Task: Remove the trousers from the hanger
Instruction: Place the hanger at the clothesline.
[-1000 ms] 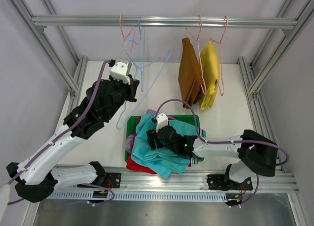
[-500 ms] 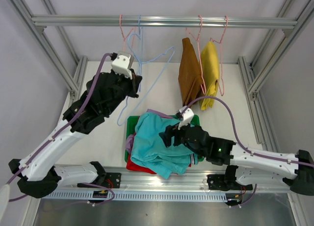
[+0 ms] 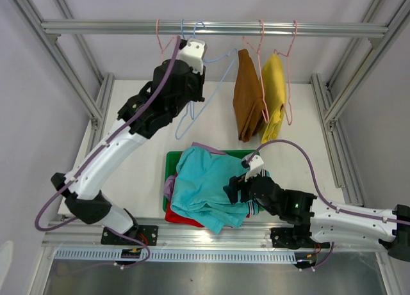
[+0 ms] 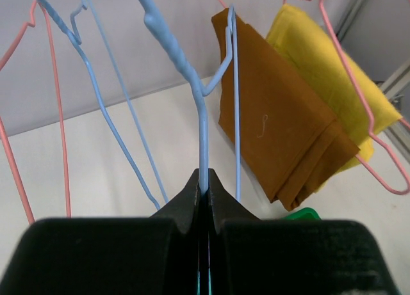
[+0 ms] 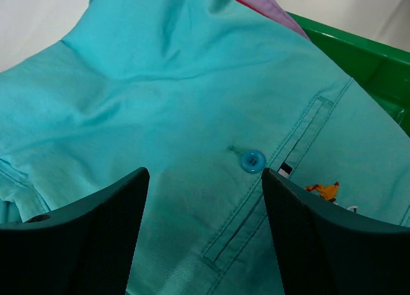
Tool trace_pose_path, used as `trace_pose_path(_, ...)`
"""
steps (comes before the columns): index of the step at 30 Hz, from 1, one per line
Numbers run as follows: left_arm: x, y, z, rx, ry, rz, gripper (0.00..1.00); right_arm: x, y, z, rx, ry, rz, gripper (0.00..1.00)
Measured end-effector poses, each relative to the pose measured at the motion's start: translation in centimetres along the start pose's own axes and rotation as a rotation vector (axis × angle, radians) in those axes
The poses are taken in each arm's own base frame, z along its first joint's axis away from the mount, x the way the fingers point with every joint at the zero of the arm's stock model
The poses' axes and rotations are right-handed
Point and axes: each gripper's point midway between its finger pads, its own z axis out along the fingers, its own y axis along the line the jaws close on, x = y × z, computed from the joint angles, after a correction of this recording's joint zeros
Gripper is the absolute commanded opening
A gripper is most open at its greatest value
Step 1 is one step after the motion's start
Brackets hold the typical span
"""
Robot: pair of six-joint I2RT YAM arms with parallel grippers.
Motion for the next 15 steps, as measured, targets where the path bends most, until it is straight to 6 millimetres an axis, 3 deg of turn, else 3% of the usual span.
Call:
trace_pose_path(8,-1.2,2.6,3.9,-0.097,0.022,0.004,0.01,1.8,-0.6,0.3,0.0,0.026,-0.002,0.77)
trace_pose_path(15,-2.2,4.7,6.2,-0.151,0.01,0.003,0.0,2.4,-0.8,0.8,-0.015,0.022,0.021,0.77)
